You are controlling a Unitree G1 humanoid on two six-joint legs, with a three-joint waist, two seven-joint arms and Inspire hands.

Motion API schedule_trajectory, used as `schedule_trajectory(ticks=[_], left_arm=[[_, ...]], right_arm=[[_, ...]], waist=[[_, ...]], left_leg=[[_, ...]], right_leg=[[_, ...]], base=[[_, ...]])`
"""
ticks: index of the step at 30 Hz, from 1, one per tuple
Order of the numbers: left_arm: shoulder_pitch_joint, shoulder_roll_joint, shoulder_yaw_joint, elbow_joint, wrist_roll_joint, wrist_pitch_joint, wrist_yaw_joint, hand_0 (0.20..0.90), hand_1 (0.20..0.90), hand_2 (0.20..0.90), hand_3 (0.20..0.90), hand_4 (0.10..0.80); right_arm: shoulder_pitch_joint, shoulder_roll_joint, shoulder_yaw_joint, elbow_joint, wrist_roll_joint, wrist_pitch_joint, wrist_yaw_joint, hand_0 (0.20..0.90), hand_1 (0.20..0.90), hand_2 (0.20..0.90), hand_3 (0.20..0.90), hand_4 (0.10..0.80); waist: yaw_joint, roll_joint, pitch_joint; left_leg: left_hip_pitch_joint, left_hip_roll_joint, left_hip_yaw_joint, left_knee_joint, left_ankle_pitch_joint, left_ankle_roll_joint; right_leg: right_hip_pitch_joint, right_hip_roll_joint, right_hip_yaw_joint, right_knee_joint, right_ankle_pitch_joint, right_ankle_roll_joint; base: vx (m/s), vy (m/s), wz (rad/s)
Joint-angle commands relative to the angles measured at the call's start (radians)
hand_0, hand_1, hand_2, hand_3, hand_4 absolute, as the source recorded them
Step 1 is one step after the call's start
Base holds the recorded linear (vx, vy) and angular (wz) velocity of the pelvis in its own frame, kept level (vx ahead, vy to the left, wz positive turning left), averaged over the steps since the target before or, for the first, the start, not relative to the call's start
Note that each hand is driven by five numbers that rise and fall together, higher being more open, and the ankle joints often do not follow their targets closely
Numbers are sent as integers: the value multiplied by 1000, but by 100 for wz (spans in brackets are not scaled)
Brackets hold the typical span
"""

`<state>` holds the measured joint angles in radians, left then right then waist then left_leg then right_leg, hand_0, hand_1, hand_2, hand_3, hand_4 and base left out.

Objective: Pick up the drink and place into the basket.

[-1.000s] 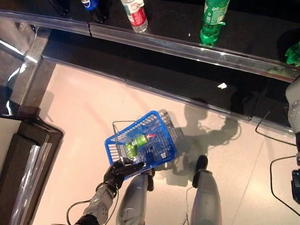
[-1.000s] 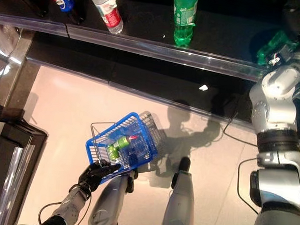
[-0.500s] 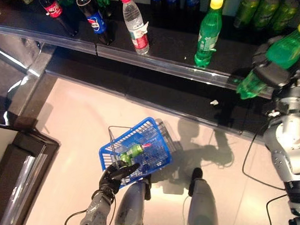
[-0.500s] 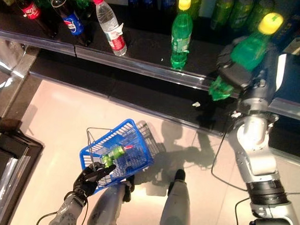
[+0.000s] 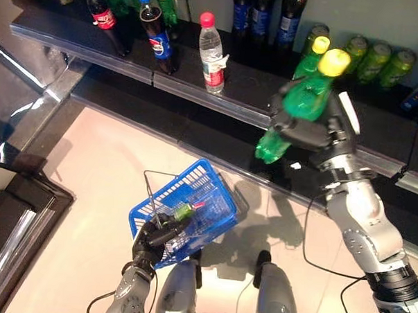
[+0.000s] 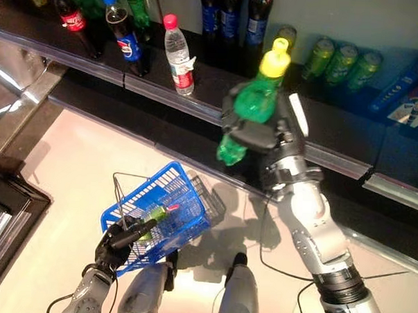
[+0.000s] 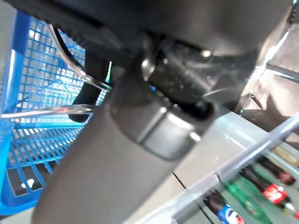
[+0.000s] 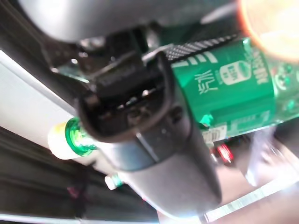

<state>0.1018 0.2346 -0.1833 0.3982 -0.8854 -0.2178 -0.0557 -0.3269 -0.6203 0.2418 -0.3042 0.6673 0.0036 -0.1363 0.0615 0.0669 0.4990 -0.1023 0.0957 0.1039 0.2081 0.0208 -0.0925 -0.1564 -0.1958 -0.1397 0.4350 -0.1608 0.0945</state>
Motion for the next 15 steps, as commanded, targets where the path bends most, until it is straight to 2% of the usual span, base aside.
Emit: schedule_trajectory(ticks=[1,15], left_arm=[[29,143,6,-296,54,-166,-100,300,300,300,200,100],[-24,242,-126,-553,24,-210,-197,300,300,300,200,100]], right_arm=[[-93,79,16,-132,-4,-114,-10,300,300,300,200,100],[-208,165,226,7,-40,-115,-195,300,300,300,200,100]], waist=[[36,-56,-205],[116,-24,-123]], left_leg=[[-23,-60,-1,154,-43,44],[-72,-113,-105,127,-3,51]], right_leg=[[157,99,-79,-216,59,-109],[129,81,-131,-194,78,-100]], base=[[7,34,20],[-63,17,21]])
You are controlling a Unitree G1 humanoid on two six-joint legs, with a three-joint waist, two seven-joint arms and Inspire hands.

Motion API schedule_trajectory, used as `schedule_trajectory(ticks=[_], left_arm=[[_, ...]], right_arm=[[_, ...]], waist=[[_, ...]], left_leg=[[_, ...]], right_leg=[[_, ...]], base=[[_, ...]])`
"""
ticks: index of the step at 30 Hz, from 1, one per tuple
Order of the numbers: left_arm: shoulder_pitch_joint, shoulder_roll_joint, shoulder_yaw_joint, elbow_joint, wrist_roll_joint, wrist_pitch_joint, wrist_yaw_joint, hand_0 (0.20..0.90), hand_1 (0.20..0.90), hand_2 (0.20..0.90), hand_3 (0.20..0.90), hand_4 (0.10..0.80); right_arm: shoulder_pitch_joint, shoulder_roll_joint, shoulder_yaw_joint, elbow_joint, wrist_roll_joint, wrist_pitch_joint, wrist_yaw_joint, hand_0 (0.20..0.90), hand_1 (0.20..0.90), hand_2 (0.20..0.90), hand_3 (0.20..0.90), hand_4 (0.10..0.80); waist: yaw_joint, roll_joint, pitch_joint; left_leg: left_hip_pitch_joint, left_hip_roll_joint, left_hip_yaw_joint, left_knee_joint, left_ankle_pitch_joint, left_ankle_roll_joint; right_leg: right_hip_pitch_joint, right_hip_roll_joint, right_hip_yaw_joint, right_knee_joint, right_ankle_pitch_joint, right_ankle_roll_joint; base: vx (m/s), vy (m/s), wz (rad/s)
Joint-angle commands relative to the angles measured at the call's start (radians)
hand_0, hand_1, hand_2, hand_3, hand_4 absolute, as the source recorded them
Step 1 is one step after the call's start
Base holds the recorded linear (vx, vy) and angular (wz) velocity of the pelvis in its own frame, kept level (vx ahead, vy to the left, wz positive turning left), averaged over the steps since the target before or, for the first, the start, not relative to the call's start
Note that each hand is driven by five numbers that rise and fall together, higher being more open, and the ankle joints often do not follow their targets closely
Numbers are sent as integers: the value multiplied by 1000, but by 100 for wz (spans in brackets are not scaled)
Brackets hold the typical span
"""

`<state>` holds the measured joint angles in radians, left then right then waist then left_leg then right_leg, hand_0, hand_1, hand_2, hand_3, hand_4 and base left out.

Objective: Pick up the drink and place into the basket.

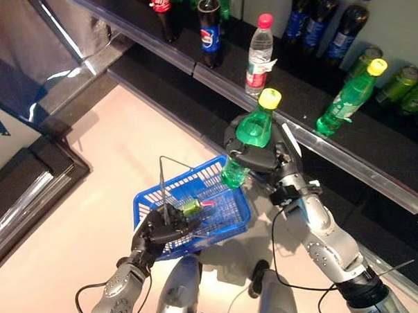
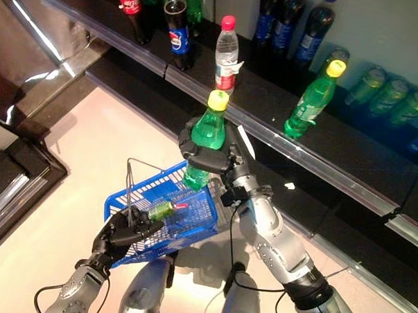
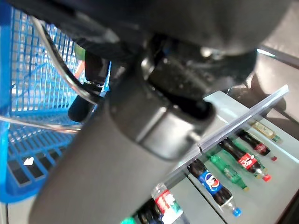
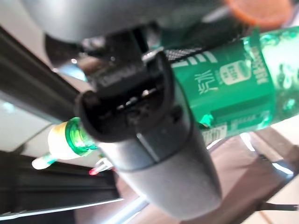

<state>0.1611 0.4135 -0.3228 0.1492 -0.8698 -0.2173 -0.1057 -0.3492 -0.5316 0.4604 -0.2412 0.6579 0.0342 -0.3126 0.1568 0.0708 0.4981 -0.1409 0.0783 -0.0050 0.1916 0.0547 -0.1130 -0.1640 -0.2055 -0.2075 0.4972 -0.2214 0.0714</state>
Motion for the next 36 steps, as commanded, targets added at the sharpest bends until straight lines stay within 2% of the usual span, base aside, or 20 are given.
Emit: schedule_trajectory(ticks=[1,6,11,19,28,36], left_arm=[[-93,72,3,-314,4,-212,-160,300,300,300,200,100],[-128,104,-39,-379,9,-206,-190,300,300,300,200,100],[-173,112,-75,-407,-15,-197,-194,300,300,300,200,100],[-215,123,-79,-467,-49,-180,-236,300,300,300,200,100],[-228,121,-59,-489,-67,-140,-280,300,300,300,200,100],[-204,107,-30,-486,-78,-128,-345,300,300,300,200,100]], right_arm=[[-195,79,18,-35,-23,-142,-34,300,300,300,200,100],[-226,113,64,59,10,-154,-80,300,300,300,200,100],[-255,161,110,146,-13,-130,-117,300,300,300,200,100],[-266,218,167,311,-104,-99,-158,300,300,300,200,100],[-223,274,220,538,-151,-41,-85,300,300,300,200,100],[-148,274,252,680,-196,-55,-1,300,300,300,200,100]], waist=[[26,-26,-119],[50,-16,-113],[67,-13,-112],[97,-3,-93],[127,-4,-60],[149,-6,-55]], left_leg=[[-37,-102,-5,146,-34,71],[-50,-119,-39,154,-25,72],[-56,-130,-64,160,-22,74],[-90,-145,-95,182,-14,75],[-114,-160,-119,183,-21,75],[-123,-163,-132,165,-29,76]], right_leg=[[136,89,-67,-255,140,-77],[134,83,-87,-247,140,-77],[130,77,-101,-238,139,-78],[100,69,-130,-207,138,-81],[69,62,-149,-189,135,-79],[65,59,-169,-200,137,-76]], base=[[-16,5,23],[-10,8,19],[15,10,19],[-3,-4,17],[-18,-19,10],[-9,-18,6]])
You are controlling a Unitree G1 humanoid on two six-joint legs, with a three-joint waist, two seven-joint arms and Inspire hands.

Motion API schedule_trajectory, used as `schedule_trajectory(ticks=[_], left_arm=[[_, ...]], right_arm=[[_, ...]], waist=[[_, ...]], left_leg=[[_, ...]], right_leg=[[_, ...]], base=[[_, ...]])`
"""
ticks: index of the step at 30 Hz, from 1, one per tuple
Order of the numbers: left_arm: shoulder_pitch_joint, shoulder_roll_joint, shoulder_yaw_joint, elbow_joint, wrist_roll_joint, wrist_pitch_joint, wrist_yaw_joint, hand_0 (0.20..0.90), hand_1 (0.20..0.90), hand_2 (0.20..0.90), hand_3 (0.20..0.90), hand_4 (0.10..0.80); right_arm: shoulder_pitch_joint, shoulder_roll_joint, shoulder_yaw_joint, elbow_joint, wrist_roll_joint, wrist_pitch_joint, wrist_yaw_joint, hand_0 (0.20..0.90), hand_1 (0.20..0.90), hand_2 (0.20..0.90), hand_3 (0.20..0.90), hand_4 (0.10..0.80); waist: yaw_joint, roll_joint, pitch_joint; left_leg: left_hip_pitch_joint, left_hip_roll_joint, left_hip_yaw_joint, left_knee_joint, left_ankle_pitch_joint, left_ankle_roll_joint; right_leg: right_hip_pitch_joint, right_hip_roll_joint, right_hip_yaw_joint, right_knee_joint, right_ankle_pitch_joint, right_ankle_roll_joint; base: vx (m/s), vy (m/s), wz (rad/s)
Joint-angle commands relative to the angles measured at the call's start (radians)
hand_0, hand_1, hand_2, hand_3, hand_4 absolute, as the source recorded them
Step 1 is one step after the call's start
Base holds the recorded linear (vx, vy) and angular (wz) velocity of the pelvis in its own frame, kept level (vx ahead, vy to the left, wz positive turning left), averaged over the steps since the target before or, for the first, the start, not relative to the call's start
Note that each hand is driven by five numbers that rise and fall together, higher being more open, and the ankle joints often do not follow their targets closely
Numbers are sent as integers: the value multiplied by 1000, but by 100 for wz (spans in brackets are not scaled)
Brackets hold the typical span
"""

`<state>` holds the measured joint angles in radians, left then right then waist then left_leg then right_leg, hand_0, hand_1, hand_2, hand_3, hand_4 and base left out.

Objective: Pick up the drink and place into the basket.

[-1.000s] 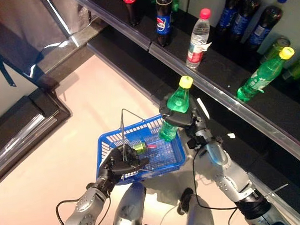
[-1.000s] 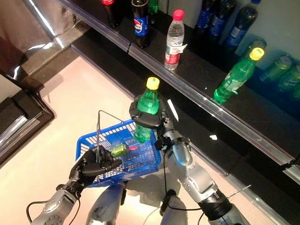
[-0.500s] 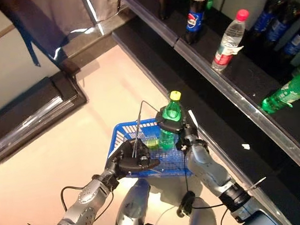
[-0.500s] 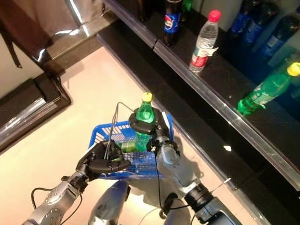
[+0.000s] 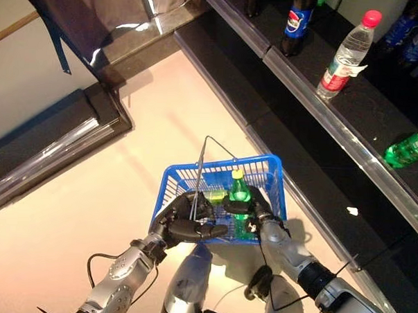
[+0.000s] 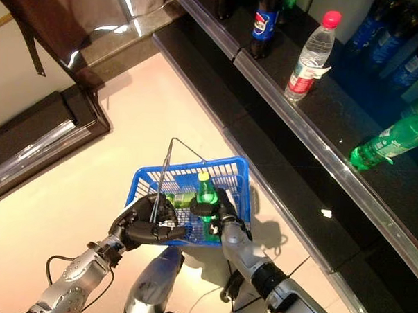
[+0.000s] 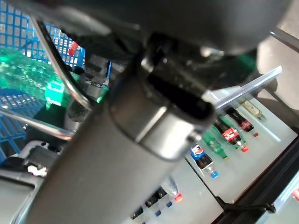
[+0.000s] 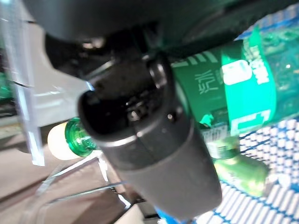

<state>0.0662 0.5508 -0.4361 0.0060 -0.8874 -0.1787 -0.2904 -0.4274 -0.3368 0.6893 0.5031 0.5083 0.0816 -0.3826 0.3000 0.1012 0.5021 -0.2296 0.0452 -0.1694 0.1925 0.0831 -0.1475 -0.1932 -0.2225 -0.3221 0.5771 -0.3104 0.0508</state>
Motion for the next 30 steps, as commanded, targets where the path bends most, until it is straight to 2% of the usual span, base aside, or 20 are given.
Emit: schedule_trajectory(ticks=[1,8,12,15,16,17,20,25,30], left_arm=[[-107,-30,92,-343,-57,-167,-182,300,300,300,200,100],[-107,-25,116,-354,-62,-143,-230,300,300,300,200,100],[-124,-20,126,-364,-51,-95,-248,300,300,300,200,100],[-131,-12,122,-362,-43,-84,-252,300,300,300,200,100],[-134,-9,113,-359,-33,-82,-264,300,300,300,200,100],[-133,-10,112,-361,-33,-80,-266,300,300,300,200,100],[-145,1,113,-372,-55,-67,-271,300,300,300,200,100],[-169,16,103,-392,-41,-40,-283,300,300,300,200,100],[-176,31,112,-408,-35,-33,-271,300,300,300,200,100]], right_arm=[[-61,77,27,-31,-64,-95,82,300,300,300,200,100],[-69,70,50,87,-234,-25,132,300,300,300,200,100],[-131,48,87,182,-498,69,117,300,300,300,200,100],[-159,45,95,211,-573,88,82,300,300,300,200,100],[-202,42,95,267,-675,135,61,300,300,300,200,100],[-208,41,94,276,-704,148,54,300,300,300,200,100],[-245,45,109,350,-801,205,96,300,300,300,200,100],[-295,65,122,458,-821,221,115,300,300,300,200,100],[-308,60,126,484,-832,256,137,300,300,300,200,100]], waist=[[13,-37,-55],[33,-39,-47],[50,-44,-40],[55,-44,-40],[62,-41,-41],[63,-39,-41],[74,-35,-38],[96,-34,-23],[100,-28,-13]], left_leg=[[-39,-131,29,160,-60,111],[-46,-134,18,154,-71,112],[-51,-136,10,150,-80,115],[-50,-137,7,149,-81,115],[-48,-140,3,146,-82,116],[-48,-141,3,145,-82,117],[-54,-144,6,141,-88,122],[-66,-147,-5,143,-88,126],[-72,-148,-8,132,-82,130]], right_leg=[[91,76,-60,-282,227,-54],[86,75,-73,-281,228,-51],[85,75,-80,-278,228,-50],[88,74,-84,-279,230,-49],[91,73,-86,-281,232,-47],[91,73,-87,-281,233,-46],[87,66,-96,-281,237,-41],[83,59,-113,-276,242,-36],[73,54,-119,-272,246,-32]], base=[[-28,-56,8],[-6,-32,4],[12,-49,10],[24,-27,6],[0,0,0],[0,0,0],[9,-9,3],[10,-38,7],[-6,-3,9]])
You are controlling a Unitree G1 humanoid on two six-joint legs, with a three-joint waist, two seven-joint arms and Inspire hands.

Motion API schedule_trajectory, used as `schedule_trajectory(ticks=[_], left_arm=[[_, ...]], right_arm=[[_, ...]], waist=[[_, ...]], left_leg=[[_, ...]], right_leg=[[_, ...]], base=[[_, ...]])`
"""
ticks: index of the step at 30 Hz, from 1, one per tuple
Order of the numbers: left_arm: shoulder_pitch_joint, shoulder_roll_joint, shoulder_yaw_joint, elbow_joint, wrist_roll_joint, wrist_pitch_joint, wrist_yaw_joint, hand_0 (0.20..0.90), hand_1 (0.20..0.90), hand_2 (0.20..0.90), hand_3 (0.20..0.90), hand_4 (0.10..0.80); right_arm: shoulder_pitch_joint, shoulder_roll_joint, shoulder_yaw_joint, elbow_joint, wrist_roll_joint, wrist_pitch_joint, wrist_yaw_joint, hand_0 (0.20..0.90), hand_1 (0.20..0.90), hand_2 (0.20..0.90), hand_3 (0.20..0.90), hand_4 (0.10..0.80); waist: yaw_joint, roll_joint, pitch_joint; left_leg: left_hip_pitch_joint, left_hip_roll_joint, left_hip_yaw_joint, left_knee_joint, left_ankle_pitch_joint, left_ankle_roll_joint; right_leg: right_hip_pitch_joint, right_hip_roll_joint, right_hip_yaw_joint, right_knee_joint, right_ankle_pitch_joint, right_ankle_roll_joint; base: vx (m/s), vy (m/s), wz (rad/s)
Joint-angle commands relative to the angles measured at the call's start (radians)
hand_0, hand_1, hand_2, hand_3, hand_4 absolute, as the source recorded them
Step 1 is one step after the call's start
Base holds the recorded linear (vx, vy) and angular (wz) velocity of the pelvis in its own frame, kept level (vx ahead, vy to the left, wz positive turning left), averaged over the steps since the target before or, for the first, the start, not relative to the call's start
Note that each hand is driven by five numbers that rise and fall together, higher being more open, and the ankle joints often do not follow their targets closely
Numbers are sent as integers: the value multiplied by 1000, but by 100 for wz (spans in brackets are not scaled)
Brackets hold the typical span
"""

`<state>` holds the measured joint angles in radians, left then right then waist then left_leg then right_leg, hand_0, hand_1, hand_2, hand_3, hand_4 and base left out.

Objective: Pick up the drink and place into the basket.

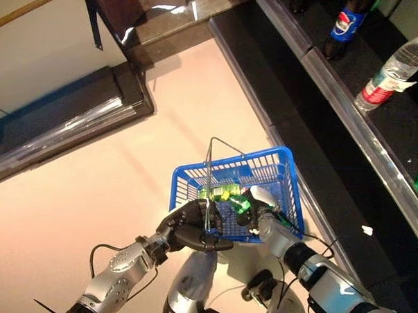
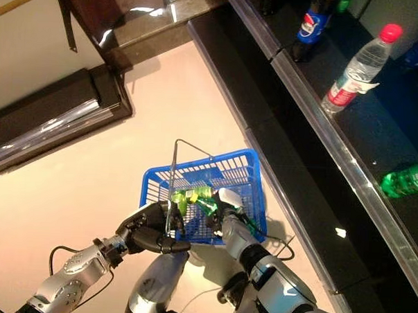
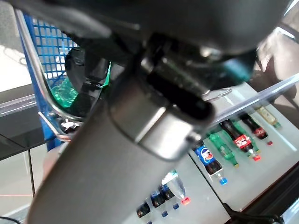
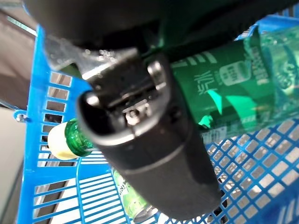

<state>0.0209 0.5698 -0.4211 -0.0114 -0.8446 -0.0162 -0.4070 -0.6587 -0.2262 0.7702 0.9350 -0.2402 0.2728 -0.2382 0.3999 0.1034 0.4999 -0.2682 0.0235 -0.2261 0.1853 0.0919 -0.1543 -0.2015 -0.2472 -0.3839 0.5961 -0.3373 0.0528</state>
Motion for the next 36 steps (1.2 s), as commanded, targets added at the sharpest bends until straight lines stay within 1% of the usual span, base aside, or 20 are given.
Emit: schedule_trajectory(ticks=[1,4,6,7,10,14,16,18,19,22,24,26,31,32,34,36], left_arm=[[-131,17,100,-392,-84,-198,-147,300,300,300,200,100],[-131,18,112,-399,-94,-196,-136,300,300,300,200,100],[-132,18,118,-404,-96,-192,-128,300,300,300,200,100],[-132,15,117,-405,-93,-190,-126,300,300,300,200,100],[-131,10,121,-409,-85,-173,-129,300,300,300,200,100],[-130,10,125,-405,-74,-167,-112,300,300,300,200,100],[-123,8,127,-396,-65,-173,-98,300,300,300,200,100],[-106,7,135,-384,-61,-180,-81,300,300,300,200,100],[-106,6,135,-384,-61,-180,-81,300,300,300,200,100],[-53,-13,151,-351,-67,-185,-62,300,300,300,200,100],[-25,-17,154,-325,-61,-209,-50,300,300,300,200,100],[-16,-21,154,-310,-49,-220,-37,300,300,300,200,100],[16,-29,160,-240,-60,-235,-1,300,300,300,200,100],[32,-33,162,-224,-62,-244,4,300,300,300,200,100],[43,-39,164,-211,-63,-248,7,300,300,300,200,100],[63,-48,169,-187,-61,-256,22,300,300,300,200,100]], right_arm=[[-76,-56,45,57,-83,65,-4,300,300,300,200,100],[-71,-65,42,57,-81,71,2,300,300,300,200,100],[-59,-69,36,60,-40,72,-9,589,589,589,538,438],[-57,-68,35,60,-34,72,-12,900,900,900,900,800],[-51,-69,16,65,15,56,-20,900,900,900,900,800],[-45,-88,-8,4,111,18,-59,900,900,900,900,800],[-29,-111,-20,-74,151,14,-78,900,900,900,900,800],[5,-154,-37,-207,201,2,-114,900,900,900,900,800],[5,-155,-37,-208,201,3,-114,900,900,900,900,800],[108,-235,-88,-463,218,5,-152,900,900,900,900,800],[170,-276,-128,-593,234,-18,-154,900,900,900,900,800],[194,-296,-147,-650,261,-38,-151,900,900,900,900,800],[290,-378,-229,-879,361,-95,-119,900,900,900,900,800],[324,-391,-253,-940,382,-114,-103,900,900,900,900,800],[352,-401,-271,-979,398,-135,-88,900,900,900,900,800],[405,-421,-302,-1051,444,-184,-42,900,900,900,900,800]], waist=[[-1,-30,-10],[-3,-31,-7],[-3,-36,-4],[-2,-37,-4],[-2,-43,-4],[-11,-50,2],[-22,-56,5],[-38,-66,9],[-38,-66,9],[-70,-89,10],[-90,-105,7],[-99,-112,5],[-134,-139,-3],[-143,-146,-7],[-151,-151,-9],[-166,-161,-16]], left_leg=[[-33,-125,49,136,-89,137],[-33,-124,50,130,-87,139],[-30,-122,48,125,-87,138],[-29,-122,47,123,-87,138],[-25,-122,46,119,-87,139],[-22,-117,51,120,-87,137],[-18,-112,55,119,-89,137],[-14,-105,61,117,-90,136],[-14,-105,62,117,-90,136],[-5,-93,78,113,-92,134],[5,-83,92,109,-94,134],[10,-78,101,107,-96,134],[25,-61,132,110,-104,134],[28,-56,140,112,-107,135],[32,-52,147,113,-109,136],[41,-44,160,116,-114,138]], right_leg=[[79,78,-57,-291,274,-33],[76,77,-56,-290,273,-32],[78,77,-55,-293,274,-30],[79,77,-55,-294,274,-30],[83,77,-56,-299,276,-28],[83,80,-49,-299,279,-27],[82,82,-42,-297,277,-28],[80,87,-34,-297,276,-28],[81,87,-34,-297,276,-28],[82,98,-18,-302,275,-28],[84,106,-5,-306,274,-28],[86,111,2,-308,273,-28],[95,127,29,-314,271,-24],[96,131,37,-315,272,-22],[96,134,44,-314,272,-22],[102,140,57,-317,271,-19]], base=[[0,0,0],[0,0,0],[0,0,0],[14,-17,4],[19,-16,5],[4,-2,1],[0,0,0],[0,0,0],[0,0,0],[7,0,-4],[13,-7,-15],[15,-10,-14],[19,-13,-12],[14,-19,-7],[5,-4,-3],[21,-11,-15]])
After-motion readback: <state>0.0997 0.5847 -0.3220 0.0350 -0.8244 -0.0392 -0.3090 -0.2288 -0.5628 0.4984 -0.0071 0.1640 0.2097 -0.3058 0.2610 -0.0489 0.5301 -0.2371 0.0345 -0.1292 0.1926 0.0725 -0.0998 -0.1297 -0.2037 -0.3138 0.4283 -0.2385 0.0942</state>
